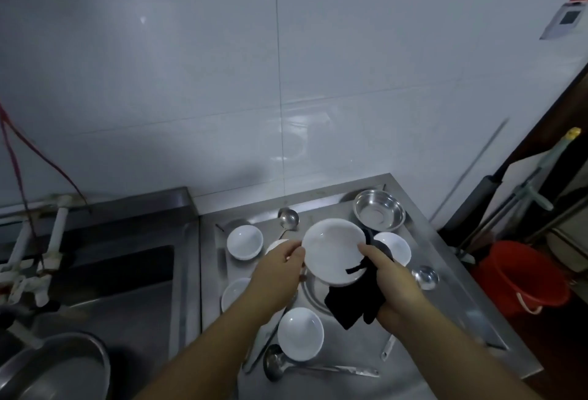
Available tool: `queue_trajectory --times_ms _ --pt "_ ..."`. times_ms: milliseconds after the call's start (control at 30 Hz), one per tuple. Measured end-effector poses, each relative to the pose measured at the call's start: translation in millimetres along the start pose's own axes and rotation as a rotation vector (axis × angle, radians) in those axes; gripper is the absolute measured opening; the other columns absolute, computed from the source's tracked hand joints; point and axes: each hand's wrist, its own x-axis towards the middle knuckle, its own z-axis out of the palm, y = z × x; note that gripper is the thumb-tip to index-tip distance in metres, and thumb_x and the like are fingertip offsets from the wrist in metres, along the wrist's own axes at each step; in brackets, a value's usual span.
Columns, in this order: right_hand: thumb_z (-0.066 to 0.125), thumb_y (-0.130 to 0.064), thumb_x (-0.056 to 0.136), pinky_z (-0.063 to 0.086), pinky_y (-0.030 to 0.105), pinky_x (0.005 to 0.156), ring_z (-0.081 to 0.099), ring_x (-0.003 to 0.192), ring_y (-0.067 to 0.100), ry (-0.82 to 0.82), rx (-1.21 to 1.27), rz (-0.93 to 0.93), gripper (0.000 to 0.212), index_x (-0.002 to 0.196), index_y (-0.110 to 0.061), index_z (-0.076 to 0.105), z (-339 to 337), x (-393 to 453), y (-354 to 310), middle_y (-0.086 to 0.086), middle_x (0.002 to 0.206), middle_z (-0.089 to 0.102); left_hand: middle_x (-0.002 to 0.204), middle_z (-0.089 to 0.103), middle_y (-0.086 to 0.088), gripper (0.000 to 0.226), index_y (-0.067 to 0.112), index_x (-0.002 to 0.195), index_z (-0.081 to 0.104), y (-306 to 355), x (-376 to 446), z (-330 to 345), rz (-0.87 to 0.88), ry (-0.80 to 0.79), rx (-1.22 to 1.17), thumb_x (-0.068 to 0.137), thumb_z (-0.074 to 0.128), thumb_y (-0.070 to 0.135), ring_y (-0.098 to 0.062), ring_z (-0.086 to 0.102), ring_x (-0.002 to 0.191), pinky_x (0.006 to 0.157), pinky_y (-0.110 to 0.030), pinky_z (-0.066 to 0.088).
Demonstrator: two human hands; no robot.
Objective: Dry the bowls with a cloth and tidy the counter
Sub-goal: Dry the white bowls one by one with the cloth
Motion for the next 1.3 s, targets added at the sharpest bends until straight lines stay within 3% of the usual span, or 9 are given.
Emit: queue_trajectory --times_ms 100,233,333,500,667,867,1067,1167,1300 --pt "0.081 -0.029 0.091 0.060 0.038 0.050 0.080 0.080 0.036 0.056 0.021 -0.010 0.038 0.120 -0.007 0.070 -22 13 1 0.017 0.098 0.081 0.114 0.077 -0.011 0.021 0.019 0.122 0.072 -8 12 25 -0.146 -0.047 -0.287 0.107 0.058 0.023 -0.029 0.076 0.104 0.087 -0.042 0.066" --pt "0.080 -0.040 0.092 0.064 0.036 0.058 0.080 0.078 0.026 0.144 -0.009 -0.044 0.036 0.114 -0.013 0.071 -52 37 -2 0.005 0.089 0.082 0.113 0.079 -0.007 0.023 0.019 0.125 0.072 -14 29 63 -0.189 -0.054 -0.349 0.105 0.063 0.024 -0.023 0.079 0.100 0.081 -0.036 0.066" --pt "0.081 -0.046 0.090 0.065 0.039 0.062 0.080 0.080 0.028 0.190 -0.032 -0.036 0.040 0.113 -0.015 0.073 -77 61 -11 0.005 0.091 0.082 0.106 0.082 -0.002 0.019 0.030 0.111 0.079 -11 38 97 -0.216 -0.060 -0.369 0.104 0.063 0.023 -0.022 0.079 0.098 0.080 -0.034 0.065" --pt "0.080 -0.028 0.093 0.062 0.064 0.087 0.077 0.098 0.041 0.173 -0.010 0.035 0.034 0.118 -0.006 0.073 -128 111 -45 0.019 0.107 0.080 0.107 0.081 -0.007 0.022 0.022 0.116 0.079 -4 69 159 -0.268 0.004 -0.330 0.106 0.060 0.016 -0.027 0.078 0.101 0.091 -0.047 0.065" --pt "0.077 -0.012 0.094 0.059 0.065 0.092 0.074 0.102 0.040 0.166 -0.156 -0.001 0.024 0.118 -0.009 0.074 -172 173 -78 0.021 0.110 0.077 0.109 0.080 -0.013 0.027 0.007 0.132 0.068 -4 113 214 -0.378 0.078 -0.349 0.107 0.059 0.015 -0.026 0.079 0.096 0.071 -0.030 0.065" --pt "0.082 -0.011 0.084 0.060 0.043 0.078 0.073 0.086 0.023 0.188 -0.447 -0.127 0.021 0.091 -0.027 0.071 -197 245 -98 0.005 0.092 0.076 0.115 0.075 -0.015 0.022 0.006 0.126 0.065 -12 164 251 -0.437 0.125 -0.397 0.106 0.061 0.014 -0.021 0.080 0.088 0.068 -0.026 0.063" --pt "0.078 -0.008 0.078 0.060 0.040 0.067 0.074 0.074 0.021 0.221 -0.521 -0.104 0.024 0.086 -0.028 0.068 -200 298 -94 -0.002 0.077 0.073 0.121 0.069 -0.010 0.019 0.010 0.122 0.065 -32 213 269 -0.495 0.173 -0.247 0.105 0.061 0.016 -0.028 0.071 0.108 0.086 -0.043 0.066" --pt "0.069 -0.007 0.074 0.044 0.026 0.035 0.057 0.037 0.006 0.213 -0.520 -0.096 0.016 0.080 -0.021 0.068 -197 313 -89 -0.008 0.048 0.060 0.114 0.072 -0.003 0.016 0.017 0.118 0.069 -39 232 270 -0.486 0.202 -0.117 0.104 0.061 0.018 -0.021 0.071 0.102 0.078 -0.031 0.064" --pt "0.068 -0.010 0.073 0.045 0.028 0.039 0.059 0.041 0.010 0.227 -0.646 -0.097 0.013 0.078 -0.021 0.064 -194 331 -86 -0.008 0.051 0.060 0.111 0.072 0.000 0.018 0.017 0.120 0.069 -52 248 273 -0.506 0.223 -0.071 0.103 0.063 0.015 -0.019 0.071 0.100 0.074 -0.027 0.064"
